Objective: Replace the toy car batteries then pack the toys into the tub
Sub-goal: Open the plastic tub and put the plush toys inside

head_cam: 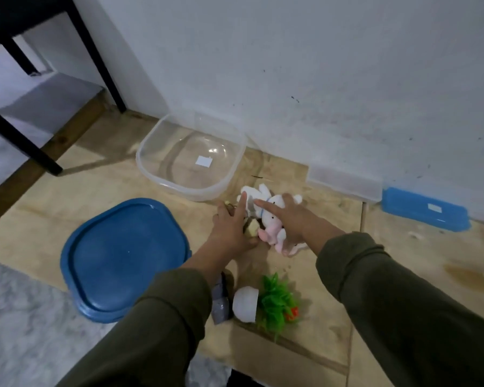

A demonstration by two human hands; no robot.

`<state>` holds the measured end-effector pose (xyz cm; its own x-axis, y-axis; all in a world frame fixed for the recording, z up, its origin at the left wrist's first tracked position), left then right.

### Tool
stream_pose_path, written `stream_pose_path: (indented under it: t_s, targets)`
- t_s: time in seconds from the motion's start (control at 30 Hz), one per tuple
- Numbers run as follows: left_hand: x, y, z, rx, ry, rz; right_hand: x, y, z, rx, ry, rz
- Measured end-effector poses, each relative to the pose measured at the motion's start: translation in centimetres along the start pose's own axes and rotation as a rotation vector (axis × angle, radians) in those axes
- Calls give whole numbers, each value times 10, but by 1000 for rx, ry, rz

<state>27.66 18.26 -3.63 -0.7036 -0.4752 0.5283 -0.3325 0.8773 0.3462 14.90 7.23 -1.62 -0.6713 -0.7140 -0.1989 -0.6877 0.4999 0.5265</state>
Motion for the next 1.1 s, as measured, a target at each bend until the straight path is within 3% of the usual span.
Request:
stream_pose_path:
  t_s: [0.07, 0.33, 0.53, 0.87, 1.0, 1.1]
  targets:
    - [1, -2, 0, 0, 15, 13, 3, 6, 0, 33, -61, -66]
    - [28, -3, -12, -59, 7, 216, 4, 40, -24, 122, -131, 49]
    - [64, -19, -77, 27, 54, 364, 8, 41, -92, 237, -70, 128]
    - [-41, -81, -210, 155, -30, 375, -104, -63, -150, 389, -172, 100]
    - [-84, -119, -217, 89, -235, 321, -126, -114, -136, 320, -147, 154]
    - [-102, -139, -206, -19, -234, 269, -129, -139, -120, 256, -88, 171]
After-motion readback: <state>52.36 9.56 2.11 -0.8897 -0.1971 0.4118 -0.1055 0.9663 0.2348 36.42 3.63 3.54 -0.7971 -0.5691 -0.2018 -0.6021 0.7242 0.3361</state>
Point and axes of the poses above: each hand's wrist, its own y-axis away from the middle knuckle, its own z-axis out of the palm, x = y × z, the point moved 1 cm from there along -y, towards the middle knuckle, and after that the axes turned 3 degrees about x, right-handed, at the moved point
